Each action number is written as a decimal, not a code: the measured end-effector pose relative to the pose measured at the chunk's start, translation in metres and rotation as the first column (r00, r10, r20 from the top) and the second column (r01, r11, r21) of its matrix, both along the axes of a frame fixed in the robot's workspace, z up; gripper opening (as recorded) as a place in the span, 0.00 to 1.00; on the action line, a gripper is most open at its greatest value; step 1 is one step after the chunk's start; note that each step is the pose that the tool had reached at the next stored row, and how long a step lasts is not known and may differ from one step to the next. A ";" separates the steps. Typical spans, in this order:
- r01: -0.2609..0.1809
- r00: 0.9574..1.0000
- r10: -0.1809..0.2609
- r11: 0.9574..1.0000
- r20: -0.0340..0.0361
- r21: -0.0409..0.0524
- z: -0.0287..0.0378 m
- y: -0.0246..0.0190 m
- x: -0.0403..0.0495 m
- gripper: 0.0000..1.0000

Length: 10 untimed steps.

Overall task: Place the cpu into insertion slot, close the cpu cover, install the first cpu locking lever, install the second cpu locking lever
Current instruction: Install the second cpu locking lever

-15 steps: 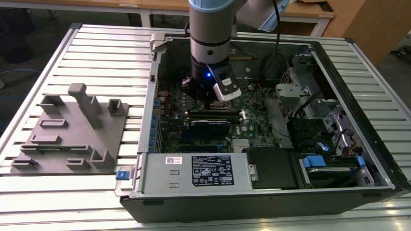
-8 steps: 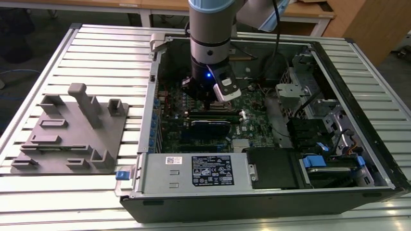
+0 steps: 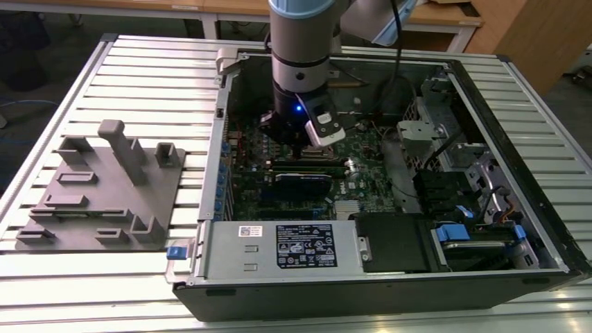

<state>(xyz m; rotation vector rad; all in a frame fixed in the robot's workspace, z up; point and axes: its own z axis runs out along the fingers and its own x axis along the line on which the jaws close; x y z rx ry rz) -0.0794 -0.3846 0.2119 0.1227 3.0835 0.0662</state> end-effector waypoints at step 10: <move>0.000 1.000 0.000 1.000 0.000 0.000 -0.0032 0.0000 -0.0015 0.10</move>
